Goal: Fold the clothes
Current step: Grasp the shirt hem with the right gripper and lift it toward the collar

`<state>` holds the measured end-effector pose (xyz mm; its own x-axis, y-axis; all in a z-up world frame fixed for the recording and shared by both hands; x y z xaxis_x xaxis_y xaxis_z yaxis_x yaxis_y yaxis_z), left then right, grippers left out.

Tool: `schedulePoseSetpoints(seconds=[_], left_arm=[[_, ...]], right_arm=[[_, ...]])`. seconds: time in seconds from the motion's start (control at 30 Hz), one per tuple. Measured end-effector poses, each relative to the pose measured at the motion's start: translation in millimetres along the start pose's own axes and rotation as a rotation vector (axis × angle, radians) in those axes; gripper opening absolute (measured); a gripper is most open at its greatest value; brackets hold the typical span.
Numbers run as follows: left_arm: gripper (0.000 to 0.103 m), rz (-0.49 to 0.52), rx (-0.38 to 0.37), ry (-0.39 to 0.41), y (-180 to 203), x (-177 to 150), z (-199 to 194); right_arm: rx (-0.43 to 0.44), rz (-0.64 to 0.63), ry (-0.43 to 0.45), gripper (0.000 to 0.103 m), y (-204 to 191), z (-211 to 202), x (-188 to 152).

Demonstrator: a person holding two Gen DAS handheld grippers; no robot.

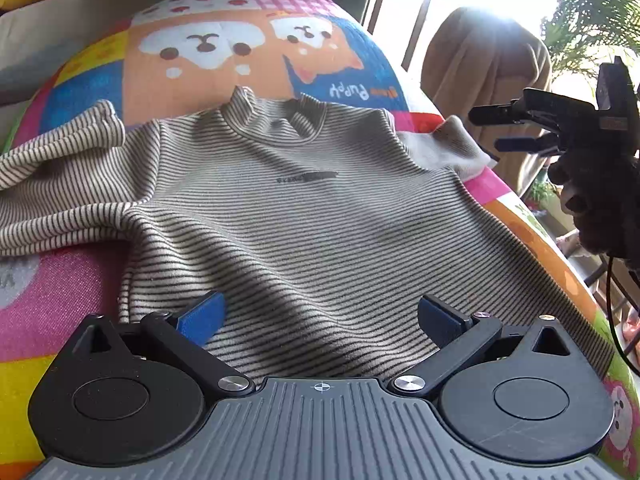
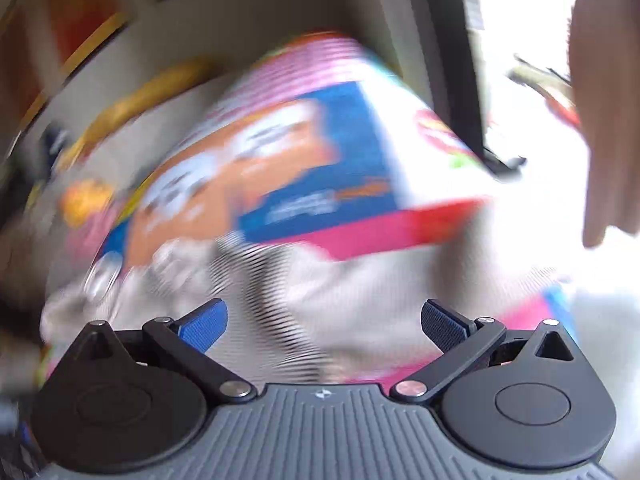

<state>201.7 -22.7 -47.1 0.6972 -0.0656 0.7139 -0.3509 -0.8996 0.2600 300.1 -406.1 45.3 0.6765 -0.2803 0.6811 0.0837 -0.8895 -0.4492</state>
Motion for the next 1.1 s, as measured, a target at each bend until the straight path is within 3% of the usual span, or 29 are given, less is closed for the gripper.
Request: schedulePoseSetpoints(seconds=[0.07, 0.1, 0.2, 0.33, 0.47, 0.53, 0.63, 0.7, 0.77, 0.87, 0.9, 0.97, 1.1], left_arm=[[0.103, 0.001, 0.000, 0.000, 0, 0, 0], [0.103, 0.003, 0.001, -0.001, 0, 0, 0], [0.103, 0.008, 0.004, -0.002, 0, 0, 1], [0.103, 0.019, 0.013, -0.007, 1, 0, 3], [0.103, 0.030, 0.021, -0.012, 1, -1, 3], [0.103, 0.033, 0.022, -0.013, 2, -2, 4], [0.103, 0.042, 0.031, -0.012, 3, -3, 4], [0.103, 0.052, 0.039, -0.012, 4, -4, 5], [0.103, 0.053, 0.040, -0.012, 4, -4, 5], [0.103, 0.050, 0.036, -0.009, 3, -4, 4], [0.103, 0.047, 0.032, -0.008, 3, -3, 3], [0.103, 0.043, 0.027, -0.006, 2, -3, 3], [0.103, 0.039, 0.022, -0.005, 1, -3, 2]], right_arm=[[-0.066, 0.226, 0.007, 0.103, 54, 2, 14], [-0.057, 0.324, 0.011, 0.103, 73, 2, 15], [0.065, 0.544, 0.020, 0.103, 105, 17, 10], [0.120, 0.647, 0.059, 0.103, 119, 52, 17], [0.160, 0.597, 0.085, 0.103, 108, 79, 41], [0.229, 0.537, 0.104, 0.103, 82, 81, 54], [0.433, 0.379, 0.098, 0.103, 7, 59, 62], [0.575, 0.146, 0.038, 0.103, -68, 34, 47], [0.578, -0.159, -0.043, 0.103, -134, 18, 14], [0.395, -0.526, -0.058, 0.103, -180, 12, -32], [0.335, -0.597, -0.045, 0.103, -182, 12, -40], [0.216, -0.717, -0.012, 0.103, -181, 12, -52], [-0.004, -0.833, 0.010, 0.103, -153, 17, -63]])
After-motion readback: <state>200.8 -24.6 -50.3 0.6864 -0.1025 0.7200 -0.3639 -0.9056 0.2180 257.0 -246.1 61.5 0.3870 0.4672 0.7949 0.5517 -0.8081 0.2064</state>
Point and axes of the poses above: each gripper's, at about its wrist camera, not at the fingertips, and z roughly the way its jaws point, y to its right, x to its top, the point moved 8 cm from there along z, roughly the way its jaws point, and after that the axes turned 4 degrees about -x, right-handed, at the moved point
